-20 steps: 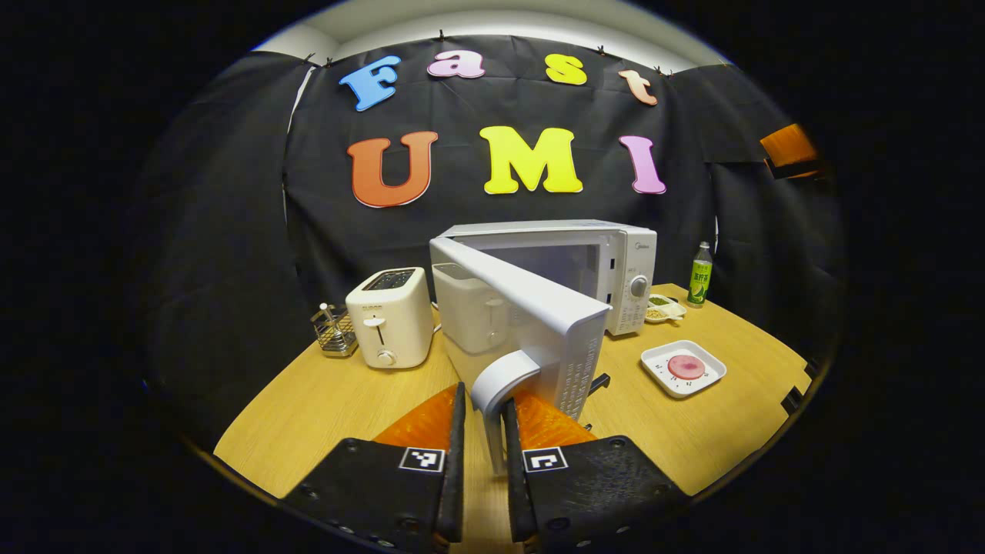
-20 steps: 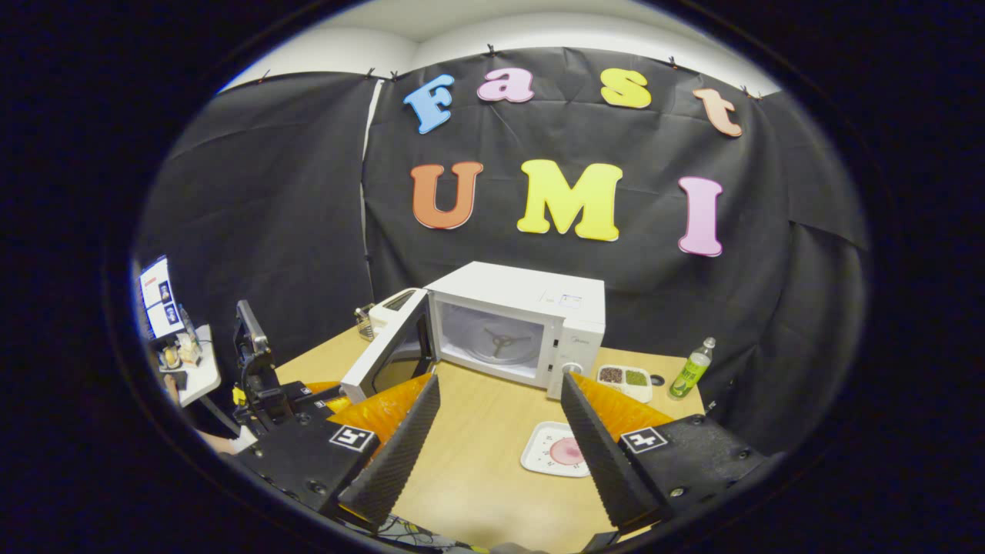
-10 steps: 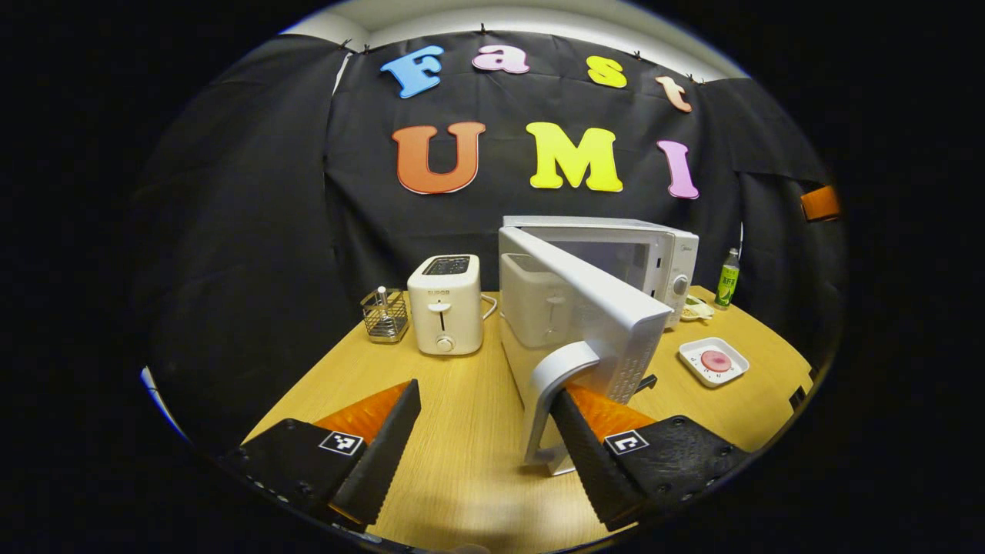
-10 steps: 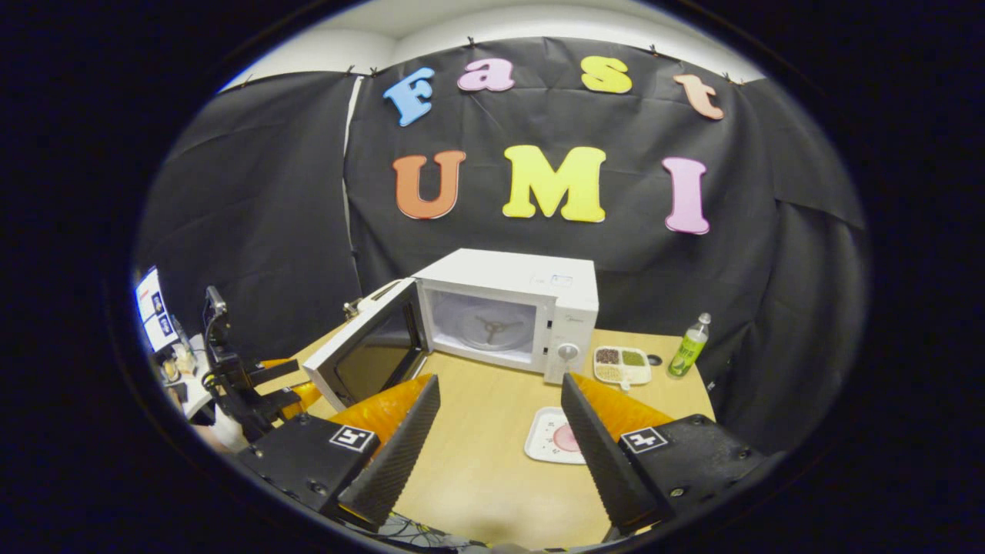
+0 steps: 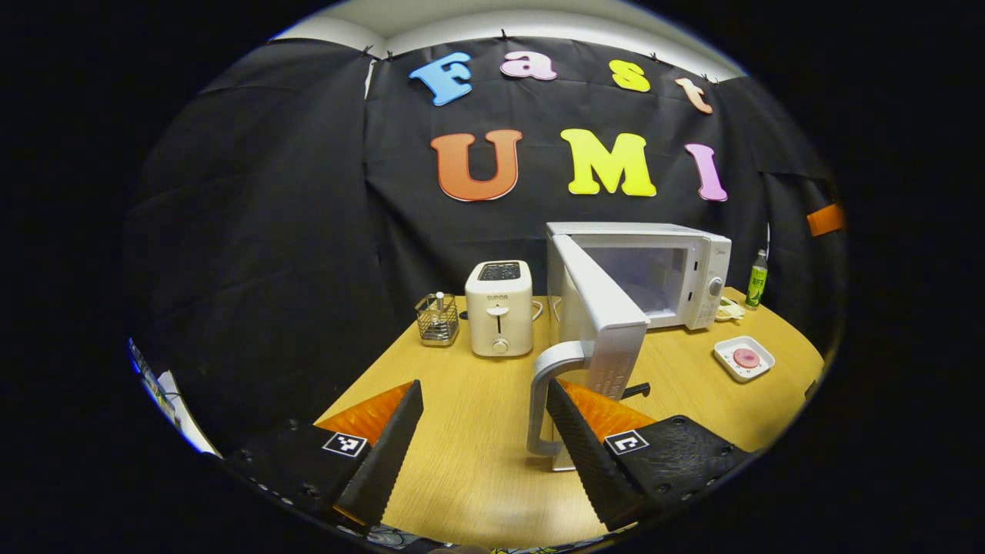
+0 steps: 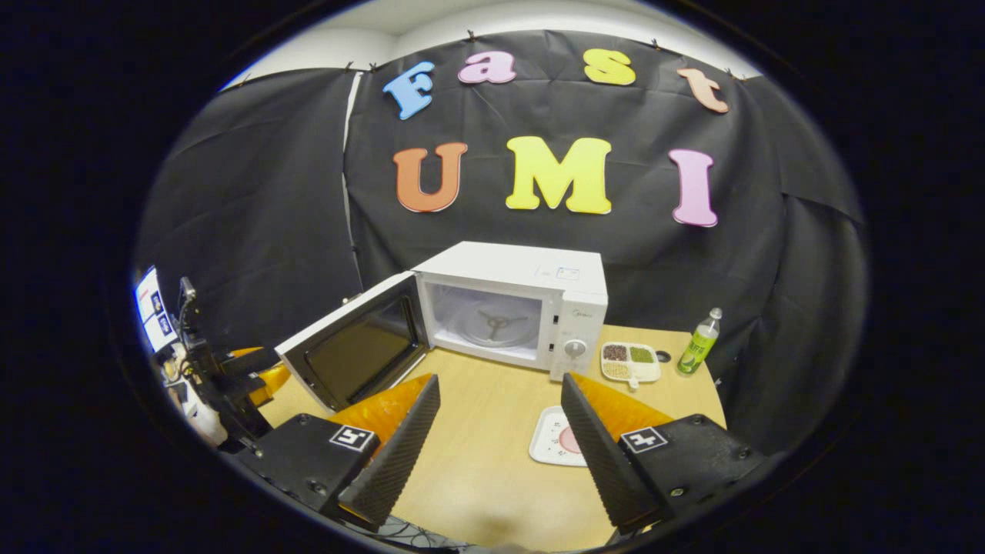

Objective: Open the microwave oven with the left hand, put the food in, and close the microwave oven.

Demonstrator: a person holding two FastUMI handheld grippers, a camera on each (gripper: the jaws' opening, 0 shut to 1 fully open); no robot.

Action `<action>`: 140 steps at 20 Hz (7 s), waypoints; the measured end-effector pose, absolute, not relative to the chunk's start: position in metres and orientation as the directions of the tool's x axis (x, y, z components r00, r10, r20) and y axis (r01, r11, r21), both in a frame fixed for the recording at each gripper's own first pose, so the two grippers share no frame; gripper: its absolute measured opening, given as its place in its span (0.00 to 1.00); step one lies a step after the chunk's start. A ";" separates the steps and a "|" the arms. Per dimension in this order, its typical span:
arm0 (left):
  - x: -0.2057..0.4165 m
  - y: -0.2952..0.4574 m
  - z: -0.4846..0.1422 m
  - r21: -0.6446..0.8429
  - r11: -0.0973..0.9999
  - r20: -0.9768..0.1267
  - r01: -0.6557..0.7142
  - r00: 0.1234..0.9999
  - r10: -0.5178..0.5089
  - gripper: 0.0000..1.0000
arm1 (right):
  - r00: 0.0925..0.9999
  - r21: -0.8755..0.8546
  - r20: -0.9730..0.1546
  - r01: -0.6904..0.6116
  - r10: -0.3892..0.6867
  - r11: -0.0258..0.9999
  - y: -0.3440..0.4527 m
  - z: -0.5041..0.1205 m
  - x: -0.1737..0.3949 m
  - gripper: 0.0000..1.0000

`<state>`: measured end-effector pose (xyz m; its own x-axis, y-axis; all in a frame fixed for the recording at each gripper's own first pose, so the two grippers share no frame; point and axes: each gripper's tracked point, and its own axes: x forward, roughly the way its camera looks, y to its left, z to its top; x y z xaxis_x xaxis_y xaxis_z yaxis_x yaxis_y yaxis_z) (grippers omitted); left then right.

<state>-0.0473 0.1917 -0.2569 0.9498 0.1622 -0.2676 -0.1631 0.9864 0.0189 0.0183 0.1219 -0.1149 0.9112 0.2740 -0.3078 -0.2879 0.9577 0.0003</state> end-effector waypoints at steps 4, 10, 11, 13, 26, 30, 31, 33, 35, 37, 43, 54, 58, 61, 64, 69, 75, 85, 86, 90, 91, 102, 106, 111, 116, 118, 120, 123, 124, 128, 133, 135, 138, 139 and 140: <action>-0.058 0.197 -0.242 0.050 0.982 -0.250 -0.180 0.950 0.187 0.96 | 0.908 0.003 -0.332 -0.271 0.256 0.963 0.101 -0.132 0.038 1.00; -0.067 0.164 -0.210 0.050 0.987 -0.221 -0.155 0.962 0.163 0.96 | 0.874 -0.005 -0.444 -0.224 0.198 0.975 0.040 -0.191 0.076 0.85; -0.067 0.153 -0.202 0.049 0.988 -0.211 -0.146 0.965 0.153 0.96 | 0.859 0.013 -0.473 -0.217 0.197 0.976 0.032 -0.207 0.081 0.91; -0.066 0.127 -0.181 0.027 0.993 -0.184 -0.116 0.976 0.119 0.96 | 0.820 0.065 -0.535 -0.199 0.202 0.978 0.018 -0.237 0.092 0.75; -0.045 -0.017 -0.089 0.030 0.997 -0.115 -0.070 0.991 0.073 0.96 | 0.492 0.310 -0.801 -0.145 0.340 0.940 -0.041 -0.405 0.167 0.37; -0.051 -0.029 -0.092 0.056 0.991 -0.152 -0.122 0.980 0.130 0.96 | 0.439 0.405 -0.796 -0.126 0.417 0.906 -0.033 -0.407 0.182 0.37; -0.052 -0.031 -0.093 0.061 0.990 -0.162 -0.129 0.977 0.137 0.96 | 0.418 0.410 -0.803 -0.130 0.425 0.903 -0.032 -0.409 0.183 0.22; -0.054 -0.036 -0.094 0.079 0.987 -0.176 -0.141 0.972 0.153 0.96 | 0.386 0.384 -0.824 -0.159 0.415 0.910 -0.034 -0.409 0.183 0.13; -0.054 -0.037 -0.093 0.083 0.984 -0.179 -0.156 0.969 0.168 0.96 | 0.368 0.353 -0.843 -0.171 0.392 0.920 -0.038 -0.412 0.184 0.03; -0.052 -0.041 -0.090 0.073 0.983 -0.175 -0.165 0.969 0.176 0.96 | 0.352 0.359 -0.849 -0.161 0.393 0.919 -0.037 -0.412 0.185 0.06; -0.047 -0.053 -0.086 0.079 0.983 -0.187 -0.167 0.966 0.179 0.96 | 0.332 0.462 -0.814 -0.129 0.477 0.878 -0.032 -0.411 0.180 0.04; -0.044 -0.021 -0.060 0.045 0.991 -0.163 -0.127 0.978 0.132 0.96 | 0.533 0.647 -0.622 -0.064 0.574 0.760 0.028 -0.350 0.180 0.04; -0.036 0.004 -0.066 0.044 0.997 -0.184 -0.059 0.981 0.066 0.96 | 0.637 0.660 -0.545 -0.077 0.546 0.748 0.072 -0.312 0.192 0.04; -0.027 0.028 -0.063 0.047 0.999 -0.182 -0.017 0.983 0.026 0.96 | 0.726 0.704 -0.468 -0.037 0.503 0.709 0.112 -0.292 0.207 0.00; -0.015 0.053 -0.062 0.050 0.999 -0.167 0.003 0.986 0.006 0.96 | 0.821 0.750 -0.411 0.058 0.397 0.659 0.146 -0.285 0.226 0.04; -0.009 0.079 -0.088 0.068 0.997 -0.197 0.037 0.980 -0.023 0.96 | 0.907 0.861 -0.307 0.135 0.289 0.490 0.208 -0.274 0.248 0.04; -0.028 0.125 -0.123 0.115 0.993 -0.238 -0.036 0.969 0.062 0.96 | 0.951 0.893 -0.278 0.204 0.135 0.400 0.251 -0.275 0.271 0.04; -0.016 0.148 -0.137 0.082 0.993 -0.254 -0.080 0.962 0.099 0.96 | 0.963 0.930 -0.266 0.248 0.031 0.271 0.274 -0.276 0.342 0.04; -0.014 0.150 -0.138 0.088 0.993 -0.254 -0.082 0.962 0.102 0.96 | 0.965 0.930 -0.264 0.253 0.005 0.265 0.270 -0.274 0.351 0.04; 0.000 0.151 -0.145 0.087 0.993 -0.267 -0.076 0.959 0.097 0.96 | 0.968 0.933 -0.249 0.249 -0.034 0.260 0.265 -0.277 0.384 0.04; 0.002 0.150 -0.147 0.088 0.994 -0.269 -0.070 0.959 0.091 0.96 | 0.966 0.931 -0.255 0.254 -0.031 0.261 0.265 -0.281 0.391 0.04; 0.006 0.140 -0.151 0.064 0.997 -0.290 -0.041 0.955 0.058 0.96 | 0.984 0.961 -0.176 0.181 -0.041 0.210 0.251 -0.274 0.402 0.15; 0.002 0.136 -0.139 0.064 0.997 -0.275 -0.033 0.960 0.050 0.96 | 0.988 0.941 -0.151 0.152 -0.024 0.303 0.239 -0.247 0.383 0.75; 0.001 0.123 -0.111 0.056 0.998 -0.230 -0.006 0.973 0.019 0.96 | 0.981 0.846 -0.183 0.125 0.062 0.519 0.243 -0.220 0.342 0.86; -0.004 0.109 -0.088 0.032 0.999 -0.187 0.026 0.982 -0.020 0.96 | 0.974 0.675 -0.159 -0.010 0.159 0.737 0.229 -0.173 0.284 0.99; -0.005 0.105 -0.080 0.006 0.999 -0.166 0.039 0.985 -0.038 0.96 | 0.969 0.579 -0.178 -0.039 0.173 0.814 0.210 -0.160 0.260 0.99; -0.004 0.108 -0.073 -0.026 0.999 -0.149 0.038 0.988 -0.041 0.96 | 0.969 0.489 -0.186 -0.054 0.165 0.870 0.190 -0.146 0.239 0.99; 0.001 0.116 -0.065 -0.044 0.999 -0.109 0.024 0.994 -0.029 0.96 | 0.969 0.338 -0.195 -0.081 0.154 0.938 0.150 -0.128 0.198 1.00; 0.003 0.121 -0.066 -0.044 0.999 -0.104 0.014 0.994 -0.018 0.96 | 0.967 0.289 -0.206 -0.086 0.150 0.953 0.139 -0.125 0.184 1.00; 0.010 0.144 -0.072 -0.046 0.998 -0.097 -0.037 0.995 0.033 0.96 | 0.969 0.173 -0.232 -0.046 0.087 0.984 0.086 -0.121 0.128 0.90; 0.019 0.175 -0.082 0.034 0.991 -0.092 -0.127 0.987 0.130 0.96 | 0.969 0.102 -0.245 0.030 -0.004 0.994 0.034 -0.116 0.087 1.00; 0.021 0.184 -0.088 0.042 0.988 -0.090 -0.149 0.984 0.153 0.96 | 0.969 0.084 -0.247 0.054 -0.031 0.995 0.023 -0.114 0.075 1.00; 0.021 0.191 -0.097 0.006 0.988 -0.099 -0.156 0.983 0.156 0.92 | 0.968 0.103 -0.247 0.068 -0.040 0.992 0.020 -0.111 0.063 0.91; 0.021 0.193 -0.099 -0.005 0.988 -0.101 -0.157 0.983 0.156 0.85 | 0.968 0.106 -0.247 0.071 -0.043 0.992 0.020 -0.111 0.061 0.91; 0.021 0.195 -0.102 -0.016 0.988 -0.103 -0.155 0.983 0.153 0.80 | 0.968 0.104 -0.246 0.074 -0.047 0.992 0.019 -0.110 0.058 1.00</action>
